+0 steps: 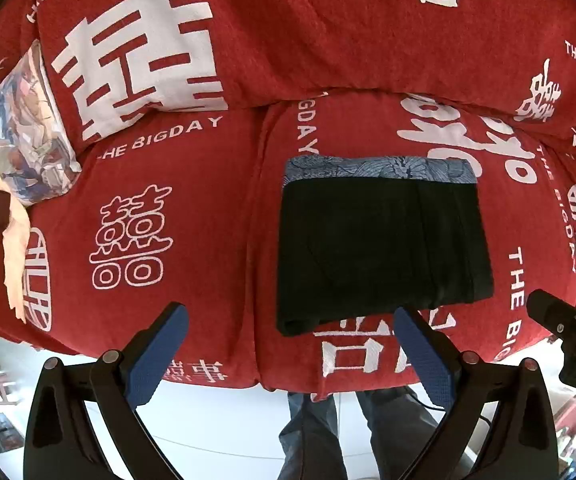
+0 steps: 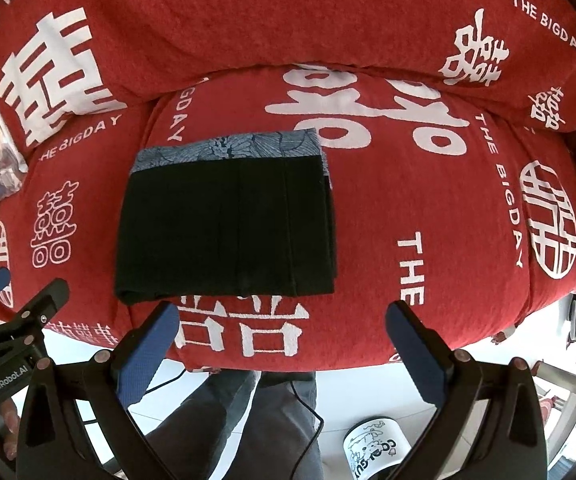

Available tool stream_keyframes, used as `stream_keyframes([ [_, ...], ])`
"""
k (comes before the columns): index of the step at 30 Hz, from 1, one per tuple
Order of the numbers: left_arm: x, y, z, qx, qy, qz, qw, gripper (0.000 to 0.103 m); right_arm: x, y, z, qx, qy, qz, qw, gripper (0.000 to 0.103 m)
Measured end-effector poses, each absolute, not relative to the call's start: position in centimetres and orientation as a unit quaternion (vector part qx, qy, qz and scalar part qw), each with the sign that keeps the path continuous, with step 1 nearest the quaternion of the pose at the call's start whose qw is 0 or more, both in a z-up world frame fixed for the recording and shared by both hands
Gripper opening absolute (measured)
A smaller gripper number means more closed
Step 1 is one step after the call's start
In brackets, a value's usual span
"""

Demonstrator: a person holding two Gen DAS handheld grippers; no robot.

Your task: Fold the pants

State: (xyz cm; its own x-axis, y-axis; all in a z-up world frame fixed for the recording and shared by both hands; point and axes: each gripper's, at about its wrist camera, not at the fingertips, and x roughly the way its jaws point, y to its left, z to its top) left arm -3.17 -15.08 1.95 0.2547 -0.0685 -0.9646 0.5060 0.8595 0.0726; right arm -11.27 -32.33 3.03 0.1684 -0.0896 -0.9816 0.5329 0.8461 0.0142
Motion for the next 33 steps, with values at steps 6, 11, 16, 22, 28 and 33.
stream_keyframes([
  [6, -3.27, -15.25, 1.95, 0.191, 0.58, -0.185, 0.77, 0.103, -11.18, -32.3, 3.05, 0.181, 0.61, -0.21, 0.742, 0.103],
  [11, -3.45, -15.32, 1.92, 0.194, 0.578, -0.183, 0.772, 0.103, -11.28, -32.28, 3.06, 0.181, 0.61, -0.211, 0.742, 0.103],
  [16, -3.46, -15.29, 1.96, 0.193, 0.577, -0.179, 0.773, 0.103, -11.02, -32.4, 3.02, 0.179, 0.61, -0.211, 0.743, 0.103],
  [22, -3.35, -15.25, 1.99, 0.193, 0.577, -0.181, 0.773, 0.103, -10.99, -32.46, 3.02, 0.176, 0.61, -0.211, 0.743, 0.103],
  [28, -3.3, -15.43, 1.98, 0.197, 0.578, -0.178, 0.772, 0.103, -10.83, -32.55, 2.86, 0.172, 0.613, -0.209, 0.742, 0.103],
  [33, -3.43, -15.54, 1.98, 0.2, 0.573, -0.177, 0.775, 0.103, -10.65, -32.5, 2.5, 0.167, 0.618, -0.208, 0.74, 0.103],
])
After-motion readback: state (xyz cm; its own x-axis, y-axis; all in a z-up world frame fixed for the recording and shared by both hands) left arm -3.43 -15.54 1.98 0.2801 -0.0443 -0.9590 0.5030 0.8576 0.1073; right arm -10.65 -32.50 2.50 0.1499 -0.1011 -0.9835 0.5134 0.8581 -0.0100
